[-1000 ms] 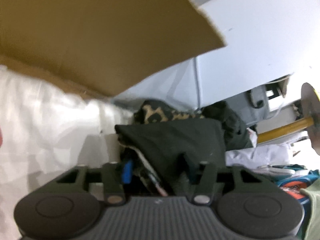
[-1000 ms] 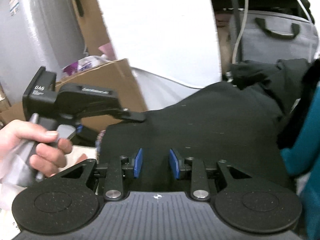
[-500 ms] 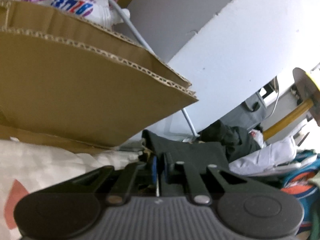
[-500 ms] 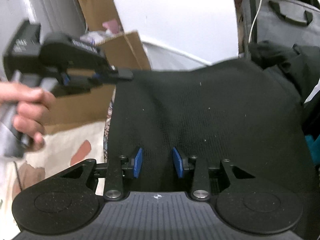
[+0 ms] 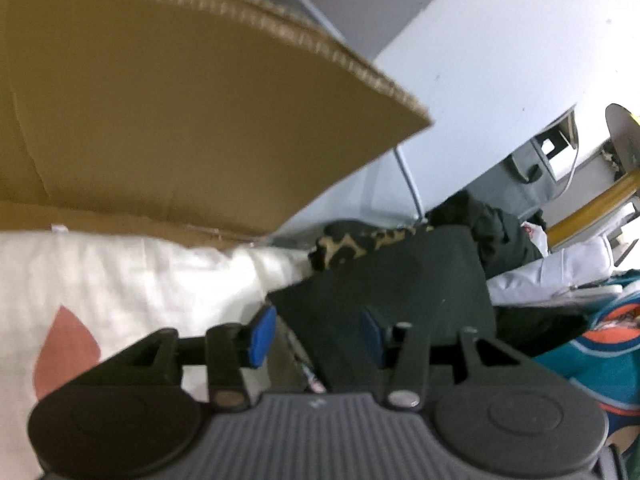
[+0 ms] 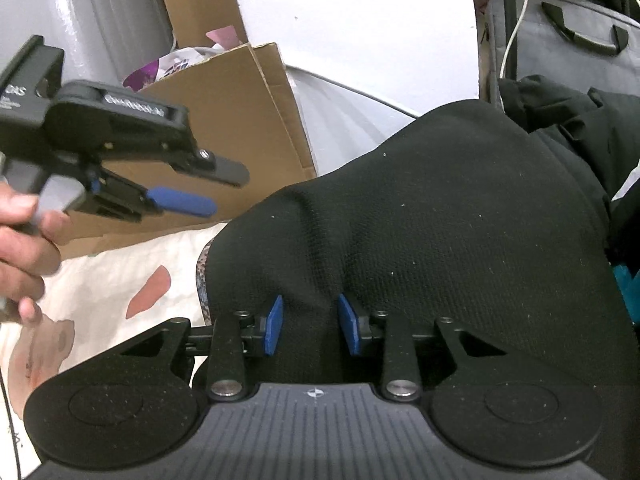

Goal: Fold clothes
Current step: 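Lower the folded shorts onto the clothes pile and open both grippers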

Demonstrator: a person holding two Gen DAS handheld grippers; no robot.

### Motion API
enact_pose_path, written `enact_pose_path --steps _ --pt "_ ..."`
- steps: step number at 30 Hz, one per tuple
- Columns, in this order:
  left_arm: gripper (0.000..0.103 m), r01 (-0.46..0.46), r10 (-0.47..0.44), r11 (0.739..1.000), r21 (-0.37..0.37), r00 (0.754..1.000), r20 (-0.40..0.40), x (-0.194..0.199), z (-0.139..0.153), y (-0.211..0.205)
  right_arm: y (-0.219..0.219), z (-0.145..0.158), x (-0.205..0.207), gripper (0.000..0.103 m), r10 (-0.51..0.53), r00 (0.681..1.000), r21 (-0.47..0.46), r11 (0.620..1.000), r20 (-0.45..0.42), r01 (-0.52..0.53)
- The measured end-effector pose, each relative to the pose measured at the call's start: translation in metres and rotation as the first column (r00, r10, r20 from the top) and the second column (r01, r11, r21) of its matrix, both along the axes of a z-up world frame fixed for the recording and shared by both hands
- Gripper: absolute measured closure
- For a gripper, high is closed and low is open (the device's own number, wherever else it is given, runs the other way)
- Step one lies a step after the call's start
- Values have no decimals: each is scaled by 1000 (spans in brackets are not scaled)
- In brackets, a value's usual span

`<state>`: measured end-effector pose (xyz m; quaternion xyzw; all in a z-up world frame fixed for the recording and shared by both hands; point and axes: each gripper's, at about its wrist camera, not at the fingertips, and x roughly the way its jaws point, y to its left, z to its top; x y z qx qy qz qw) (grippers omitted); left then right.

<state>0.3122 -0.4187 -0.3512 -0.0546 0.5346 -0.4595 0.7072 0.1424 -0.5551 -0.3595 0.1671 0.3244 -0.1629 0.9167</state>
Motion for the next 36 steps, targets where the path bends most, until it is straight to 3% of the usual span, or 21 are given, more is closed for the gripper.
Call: enact_pose_path --steps 5,13,15,19,20,30,31,34,36 --pt "39 -10 10 1000 10 995 -96 -3 -19 6 -2 0 -2 67 5 1000 4 1000 -1 -5" --pt "36 -7 -32 992 -127 952 -304 -10 -41 4 -7 2 -5 67 -13 1000 49 999 7 13" --pt "38 -4 -38 990 -139 954 -298 -11 -42 0 -9 3 -6 67 -13 1000 54 998 10 13" --pt "60 -16 -31 987 -158 956 -291 -7 -39 -4 -11 3 -8 67 -12 1000 70 997 17 11" --pt "62 -24 -28 985 -172 956 -292 -5 -37 -5 -11 3 -8 67 -14 1000 72 997 17 13" --pt "62 -91 12 968 -233 947 -320 12 -24 -30 -15 4 -10 67 -43 999 121 992 30 39" --pt "64 -78 3 969 -233 952 -305 12 -20 -34 -15 4 -10 67 -45 998 126 991 33 40" --pt "91 -16 -24 974 -227 985 -170 8 2 -44 -17 5 -12 67 -51 998 137 990 41 45" --pt "93 -38 10 970 -241 993 -117 9 12 -39 -18 7 -13 67 -59 997 142 989 50 52"
